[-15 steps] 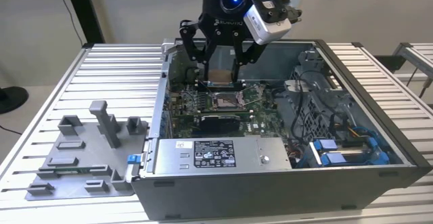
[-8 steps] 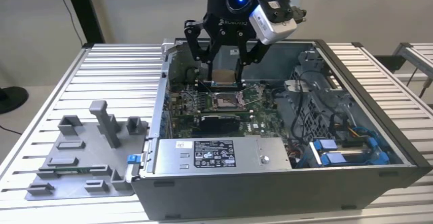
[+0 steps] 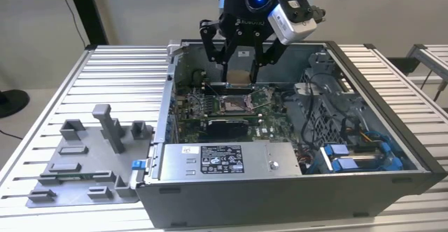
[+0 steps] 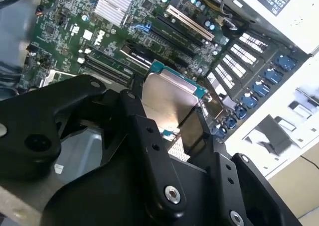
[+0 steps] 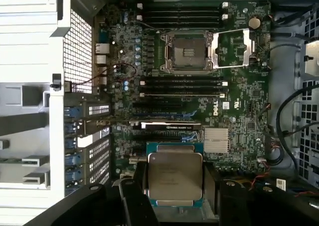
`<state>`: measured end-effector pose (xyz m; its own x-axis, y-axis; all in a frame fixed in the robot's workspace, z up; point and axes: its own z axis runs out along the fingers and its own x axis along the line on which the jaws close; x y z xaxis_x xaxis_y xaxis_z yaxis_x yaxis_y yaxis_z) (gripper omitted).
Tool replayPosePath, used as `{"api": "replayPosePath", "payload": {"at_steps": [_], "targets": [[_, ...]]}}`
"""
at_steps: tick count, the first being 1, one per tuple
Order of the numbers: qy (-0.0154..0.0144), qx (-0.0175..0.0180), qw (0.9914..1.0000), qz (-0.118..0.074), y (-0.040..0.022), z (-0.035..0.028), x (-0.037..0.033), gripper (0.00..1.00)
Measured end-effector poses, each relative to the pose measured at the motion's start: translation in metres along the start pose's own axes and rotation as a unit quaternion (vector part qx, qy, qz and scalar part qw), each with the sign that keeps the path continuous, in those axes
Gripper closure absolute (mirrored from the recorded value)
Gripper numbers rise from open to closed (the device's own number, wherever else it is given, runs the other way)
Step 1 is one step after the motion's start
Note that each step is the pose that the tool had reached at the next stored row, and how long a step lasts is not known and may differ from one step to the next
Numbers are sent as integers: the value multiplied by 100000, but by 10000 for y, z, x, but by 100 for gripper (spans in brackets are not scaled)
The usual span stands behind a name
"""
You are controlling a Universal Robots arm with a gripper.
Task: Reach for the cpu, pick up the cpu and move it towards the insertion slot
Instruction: 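Pick up the cpu and move it towards the insertion slot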
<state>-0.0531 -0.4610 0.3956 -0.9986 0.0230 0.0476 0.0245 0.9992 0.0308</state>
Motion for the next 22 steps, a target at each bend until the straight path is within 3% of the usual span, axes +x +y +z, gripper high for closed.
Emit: {"api": "replayPosePath", "payload": {"at_steps": [8, 22], "targets": [[58, 4, 100000, 1, 17, 2, -132, 100], [80, 2, 100000, 4, 32, 2, -161, 100]]}}
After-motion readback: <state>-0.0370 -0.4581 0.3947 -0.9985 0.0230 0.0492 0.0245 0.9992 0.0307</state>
